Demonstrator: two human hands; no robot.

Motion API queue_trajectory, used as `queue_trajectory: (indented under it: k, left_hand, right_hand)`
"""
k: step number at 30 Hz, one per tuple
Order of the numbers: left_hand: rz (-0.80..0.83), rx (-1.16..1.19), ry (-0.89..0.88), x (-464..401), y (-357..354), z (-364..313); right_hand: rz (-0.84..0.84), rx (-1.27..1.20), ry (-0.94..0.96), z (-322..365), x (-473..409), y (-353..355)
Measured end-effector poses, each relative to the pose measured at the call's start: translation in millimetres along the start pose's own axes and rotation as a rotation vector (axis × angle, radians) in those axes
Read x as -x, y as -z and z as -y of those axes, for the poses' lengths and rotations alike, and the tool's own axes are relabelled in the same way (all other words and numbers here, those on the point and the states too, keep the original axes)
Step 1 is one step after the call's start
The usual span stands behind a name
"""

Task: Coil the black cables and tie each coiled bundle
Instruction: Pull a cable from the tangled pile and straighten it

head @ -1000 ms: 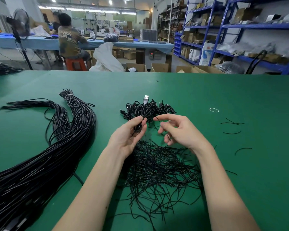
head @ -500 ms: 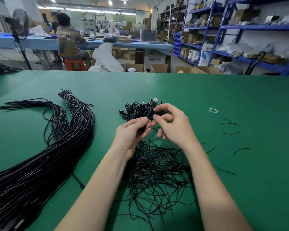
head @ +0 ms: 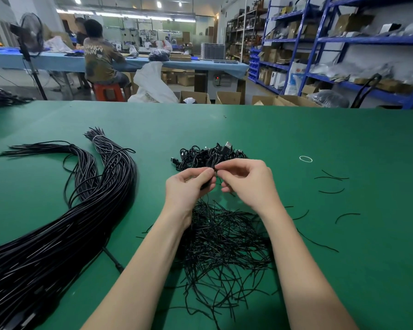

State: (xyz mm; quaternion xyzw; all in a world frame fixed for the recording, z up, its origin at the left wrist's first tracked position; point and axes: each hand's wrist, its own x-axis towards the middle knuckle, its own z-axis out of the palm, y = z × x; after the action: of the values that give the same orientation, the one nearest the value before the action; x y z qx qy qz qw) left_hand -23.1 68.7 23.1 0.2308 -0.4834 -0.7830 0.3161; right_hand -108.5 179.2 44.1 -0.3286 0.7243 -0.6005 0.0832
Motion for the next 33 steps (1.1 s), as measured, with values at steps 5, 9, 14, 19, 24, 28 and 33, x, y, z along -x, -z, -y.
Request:
queue_trajectory:
  k: [5, 9, 14, 19, 24, 28, 33]
  left_hand:
    - [0.010, 0.000, -0.018, 1.8, -0.5, 1.1]
    - [0.039, 0.034, 0.022, 2.5, 1.1, 0.4]
    - [0.050, 0.037, 0.017, 1.8, 2.4, -2.9]
    - [0.032, -0.007, 0.019, 3.3, 1.3, -2.2]
    - [0.034, 0.010, 0.065, 1.8, 3.6, -3.7]
    - [0.045, 0.147, 0.105, 2.1, 3.6, -7.1]
    - [0.031, 0.214, 0.068, 3.2, 2.5, -9.9]
  right_hand:
    - [-0.042, -0.090, -0.023, 1.4, 0.2, -8.0]
    - [-0.041, -0.095, -0.023, 1.8, 1.0, -6.4]
    - [-0.053, -0.020, 0.046, 5.0, 3.1, -9.9]
    - [-0.033, 0.074, 0.077, 3.9, 2.7, -7.1]
    - [0.000, -0.053, 0.004, -0.3, 3.3, -10.8]
    - [0.048, -0.454, -0.169, -3.1, 3.5, -11.4]
    - [0.099, -0.863, -0.331, -4.9, 4.0, -16.8]
